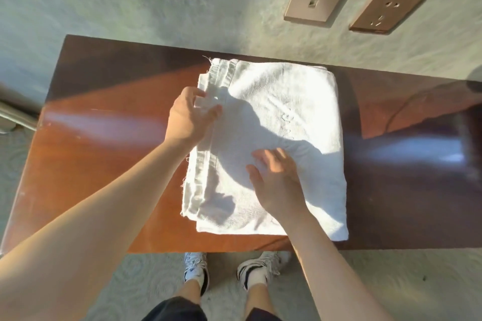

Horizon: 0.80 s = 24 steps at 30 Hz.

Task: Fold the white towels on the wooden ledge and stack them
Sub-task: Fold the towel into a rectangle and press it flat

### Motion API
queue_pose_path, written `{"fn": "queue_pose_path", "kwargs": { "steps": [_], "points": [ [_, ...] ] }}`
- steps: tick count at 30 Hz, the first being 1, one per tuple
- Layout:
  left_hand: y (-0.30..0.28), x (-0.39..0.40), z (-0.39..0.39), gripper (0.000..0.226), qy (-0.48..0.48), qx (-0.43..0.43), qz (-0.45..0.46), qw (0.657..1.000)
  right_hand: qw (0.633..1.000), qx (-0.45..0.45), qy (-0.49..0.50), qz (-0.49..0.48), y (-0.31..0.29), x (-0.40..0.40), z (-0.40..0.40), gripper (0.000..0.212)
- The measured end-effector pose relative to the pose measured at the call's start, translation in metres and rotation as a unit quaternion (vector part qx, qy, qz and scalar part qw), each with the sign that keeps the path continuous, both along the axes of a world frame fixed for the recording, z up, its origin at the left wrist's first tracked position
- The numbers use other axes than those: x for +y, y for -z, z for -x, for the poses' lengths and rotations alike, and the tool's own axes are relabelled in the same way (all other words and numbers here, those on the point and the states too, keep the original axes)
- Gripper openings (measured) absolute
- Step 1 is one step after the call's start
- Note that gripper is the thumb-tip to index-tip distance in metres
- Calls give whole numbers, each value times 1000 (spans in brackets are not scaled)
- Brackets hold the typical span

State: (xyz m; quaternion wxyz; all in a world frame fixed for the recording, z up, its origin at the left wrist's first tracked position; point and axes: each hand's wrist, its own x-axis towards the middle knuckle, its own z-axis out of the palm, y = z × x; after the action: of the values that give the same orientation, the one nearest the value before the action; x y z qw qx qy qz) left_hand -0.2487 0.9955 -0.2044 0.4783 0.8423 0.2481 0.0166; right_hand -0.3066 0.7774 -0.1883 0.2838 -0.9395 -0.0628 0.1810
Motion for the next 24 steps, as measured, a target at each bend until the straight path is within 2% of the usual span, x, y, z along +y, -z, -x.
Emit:
{"fn": "queue_pose_path", "kwargs": {
  "steps": [3,5,8,10,13,16,20,23,24],
  "points": [
    [0,-5,-6,43,27,24,-43,998,998,-25,-58,2,-3,22,9,30],
    [0,-7,-13,36,55,55,-67,995,993,-21,-118,6,-12,40,20,39],
    [-1,-8,-19,25,75,41,-110,990,974,-1,-220,59,-18,55,39,56],
    [-6,-10,-18,20,78,21,-116,990,963,8,-257,85,-20,58,48,55],
    [-17,-14,-8,18,78,-39,-98,991,969,67,-238,21,-28,58,57,30],
    [-13,-10,5,20,48,-73,-22,996,965,109,-235,-32,-37,58,61,23],
    [6,-2,1,21,-27,19,3,999,956,148,-250,-32,-31,59,64,26],
    [-1,-5,-19,12,-16,28,20,999,959,156,-233,-46,-27,61,63,25],
    [-4,-7,-27,22,-8,29,15,999,961,148,-227,-56,-27,61,63,25]
  ]
}}
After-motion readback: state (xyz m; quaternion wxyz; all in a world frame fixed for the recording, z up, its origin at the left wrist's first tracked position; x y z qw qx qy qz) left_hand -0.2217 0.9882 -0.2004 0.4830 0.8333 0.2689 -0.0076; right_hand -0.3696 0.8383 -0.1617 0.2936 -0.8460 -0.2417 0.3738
